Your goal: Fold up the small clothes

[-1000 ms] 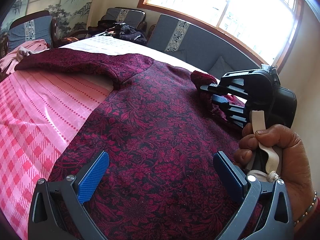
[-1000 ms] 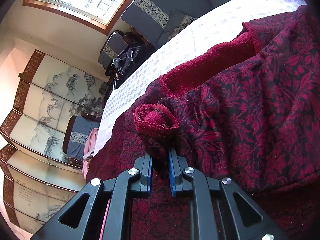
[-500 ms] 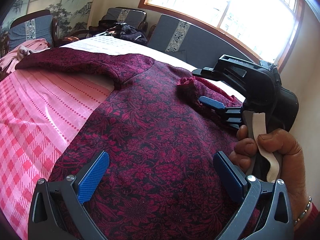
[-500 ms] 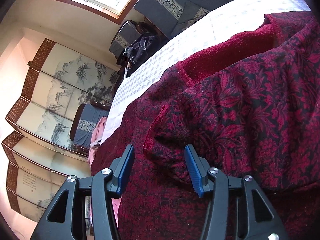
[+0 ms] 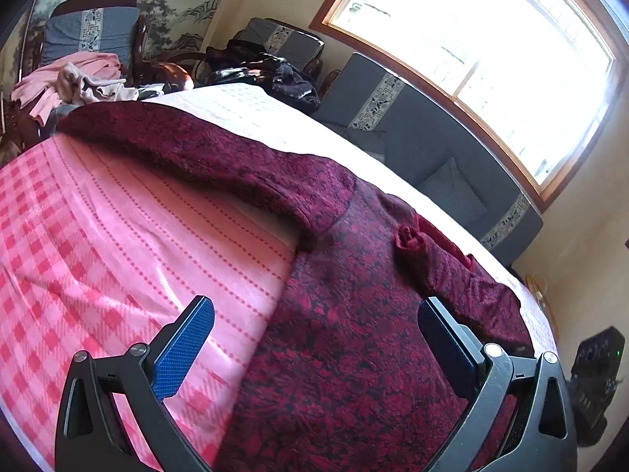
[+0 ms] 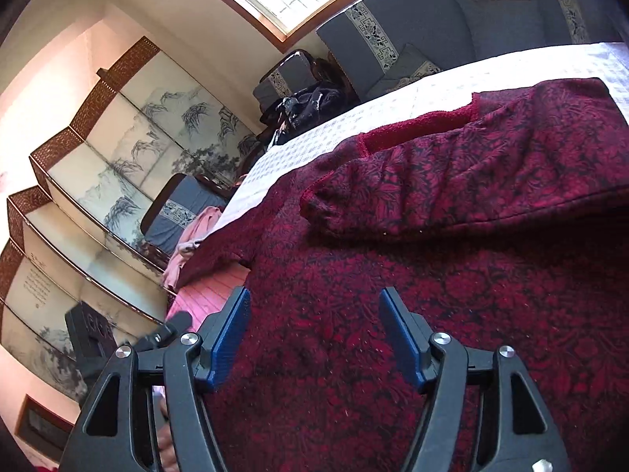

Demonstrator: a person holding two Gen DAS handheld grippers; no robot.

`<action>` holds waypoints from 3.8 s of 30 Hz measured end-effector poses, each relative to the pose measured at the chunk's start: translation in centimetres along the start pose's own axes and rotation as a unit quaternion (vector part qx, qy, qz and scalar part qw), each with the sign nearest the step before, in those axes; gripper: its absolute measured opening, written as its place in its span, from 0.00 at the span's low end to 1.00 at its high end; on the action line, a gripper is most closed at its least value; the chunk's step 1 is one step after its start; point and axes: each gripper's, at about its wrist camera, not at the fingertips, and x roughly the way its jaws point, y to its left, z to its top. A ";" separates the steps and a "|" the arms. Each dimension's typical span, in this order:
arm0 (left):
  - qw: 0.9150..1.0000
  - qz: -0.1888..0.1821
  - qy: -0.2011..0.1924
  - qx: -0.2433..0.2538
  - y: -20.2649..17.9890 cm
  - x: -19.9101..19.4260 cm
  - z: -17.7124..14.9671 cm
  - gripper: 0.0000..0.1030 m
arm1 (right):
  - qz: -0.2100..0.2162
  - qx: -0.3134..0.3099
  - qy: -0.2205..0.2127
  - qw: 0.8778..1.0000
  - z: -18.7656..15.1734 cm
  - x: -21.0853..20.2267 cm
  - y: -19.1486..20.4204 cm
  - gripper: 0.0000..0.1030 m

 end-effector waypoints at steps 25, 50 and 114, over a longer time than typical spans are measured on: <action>0.968 0.002 0.110 -0.227 24.4 8.9 15.3 0.06 | -0.027 0.026 0.018 0.999 -3.4 0.3 -1.9 0.66; 0.970 -0.148 0.044 0.186 -17.0 8.8 8.8 0.06 | 0.036 0.132 -0.070 0.988 -3.7 -3.1 -6.2 0.66; 0.985 -0.162 0.059 0.011 -6.2 11.9 -0.4 0.81 | -0.173 0.056 -0.031 0.983 7.3 -4.0 -10.6 0.05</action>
